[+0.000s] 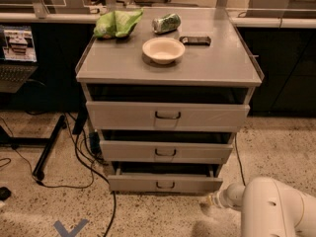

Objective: Close bottom drawer

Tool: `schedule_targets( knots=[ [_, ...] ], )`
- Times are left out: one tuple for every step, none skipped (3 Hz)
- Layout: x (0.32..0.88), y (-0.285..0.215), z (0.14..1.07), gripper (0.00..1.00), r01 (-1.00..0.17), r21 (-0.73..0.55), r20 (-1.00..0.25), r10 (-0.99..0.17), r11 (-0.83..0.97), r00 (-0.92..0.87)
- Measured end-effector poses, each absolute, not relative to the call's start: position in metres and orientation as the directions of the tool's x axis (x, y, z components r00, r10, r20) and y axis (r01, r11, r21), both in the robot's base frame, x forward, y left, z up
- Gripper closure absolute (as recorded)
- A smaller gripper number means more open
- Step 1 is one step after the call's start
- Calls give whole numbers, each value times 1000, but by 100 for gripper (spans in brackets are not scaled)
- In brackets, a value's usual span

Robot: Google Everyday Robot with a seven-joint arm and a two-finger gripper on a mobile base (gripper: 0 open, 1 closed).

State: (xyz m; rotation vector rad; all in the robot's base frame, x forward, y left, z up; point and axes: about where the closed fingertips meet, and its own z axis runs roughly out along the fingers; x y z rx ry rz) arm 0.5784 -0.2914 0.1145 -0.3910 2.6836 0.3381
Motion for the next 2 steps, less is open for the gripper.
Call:
schedule_targets(
  knots=[
    [589,-283,118,100,-328,165,-460,-221,930,-860],
    [611,-273,138,100,-347,125,-519,-237,930,-822]
  ],
)
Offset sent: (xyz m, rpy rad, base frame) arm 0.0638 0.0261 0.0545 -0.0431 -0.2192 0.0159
